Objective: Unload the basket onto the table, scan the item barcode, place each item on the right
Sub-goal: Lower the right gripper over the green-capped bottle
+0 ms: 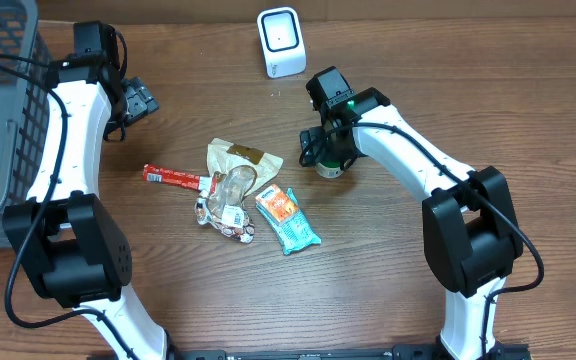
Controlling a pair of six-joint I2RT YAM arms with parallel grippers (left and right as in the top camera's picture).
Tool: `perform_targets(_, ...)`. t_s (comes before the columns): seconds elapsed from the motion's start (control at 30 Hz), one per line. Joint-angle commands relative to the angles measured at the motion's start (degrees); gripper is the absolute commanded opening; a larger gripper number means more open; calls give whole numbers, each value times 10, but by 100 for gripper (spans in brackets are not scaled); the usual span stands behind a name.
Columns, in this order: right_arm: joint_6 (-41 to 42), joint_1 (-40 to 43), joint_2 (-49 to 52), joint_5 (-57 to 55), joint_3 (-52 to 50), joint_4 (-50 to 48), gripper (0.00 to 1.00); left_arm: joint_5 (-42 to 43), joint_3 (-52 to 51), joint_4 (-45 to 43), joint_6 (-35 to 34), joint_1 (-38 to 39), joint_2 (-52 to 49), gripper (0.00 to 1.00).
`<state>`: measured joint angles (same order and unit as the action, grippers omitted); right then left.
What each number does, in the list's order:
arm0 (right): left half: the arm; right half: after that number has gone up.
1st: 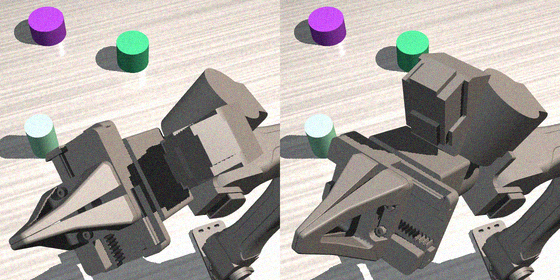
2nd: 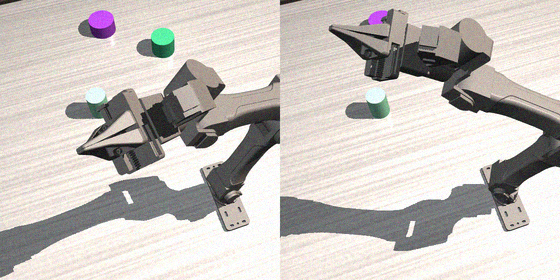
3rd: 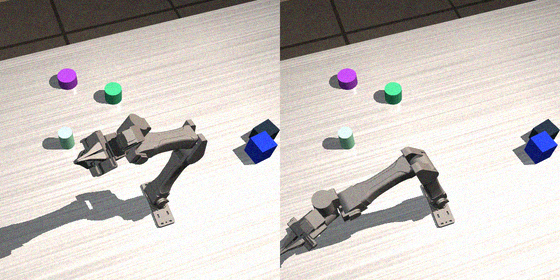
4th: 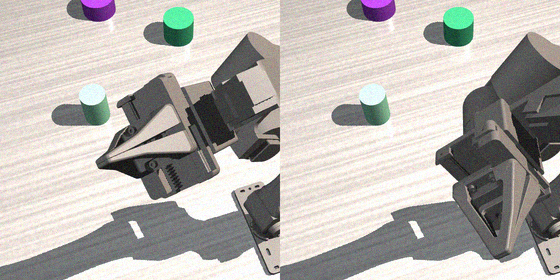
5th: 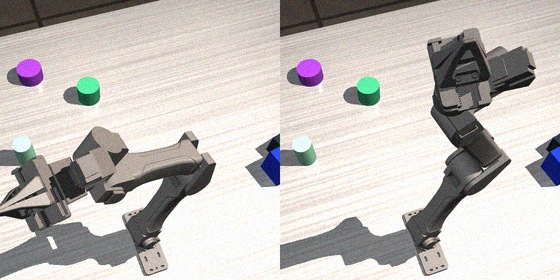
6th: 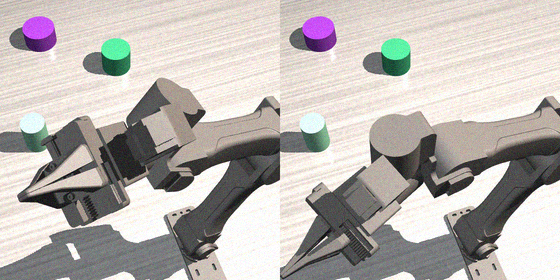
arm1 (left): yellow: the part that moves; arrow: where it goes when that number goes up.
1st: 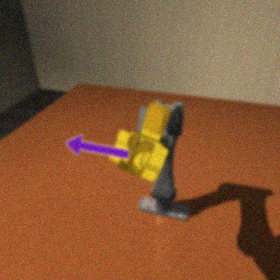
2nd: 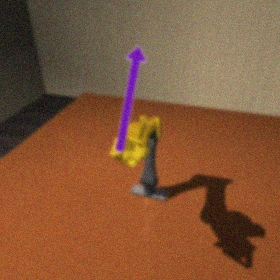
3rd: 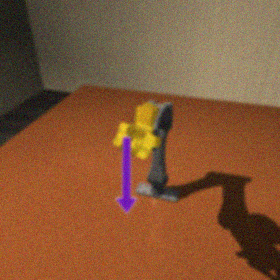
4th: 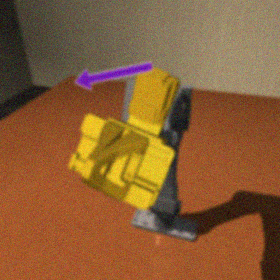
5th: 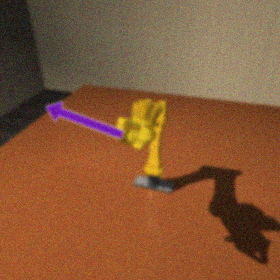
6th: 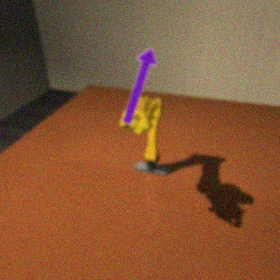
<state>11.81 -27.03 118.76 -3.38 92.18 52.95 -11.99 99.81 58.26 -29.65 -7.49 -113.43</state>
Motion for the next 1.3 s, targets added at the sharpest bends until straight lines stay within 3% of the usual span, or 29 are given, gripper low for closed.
perform_targets(0.0,-7,1,-25,-4,8,3,82,2,13,-1,-4,4,3,100)
perform_targets(0.17,-7,2,-25,-36,8,36,64,2,13,0,-3,4,3,100)
perform_targets(0.3,-7,2,-26,-49,8,61,59,2,13,0,-4,4,3,100)
perform_targets(0.6,2,9,-37,-41,9,153,61,2,13,-1,-4,4,3,100)
perform_targets(1.03,2,73,-43,-7,9,178,65,2,13,-1,-3,4,3,100)
perform_targets(1.13,2,80,-43,-7,9,178,72,2,13,0,-4,4,3,100)
perform_targets(1.2,2,83,-43,-7,8,178,85,2,13,-1,-4,4,3,100)
perform_targets(1.27,2,84,-43,-7,8,179,89,2,13,-1,-4,4,3,100)
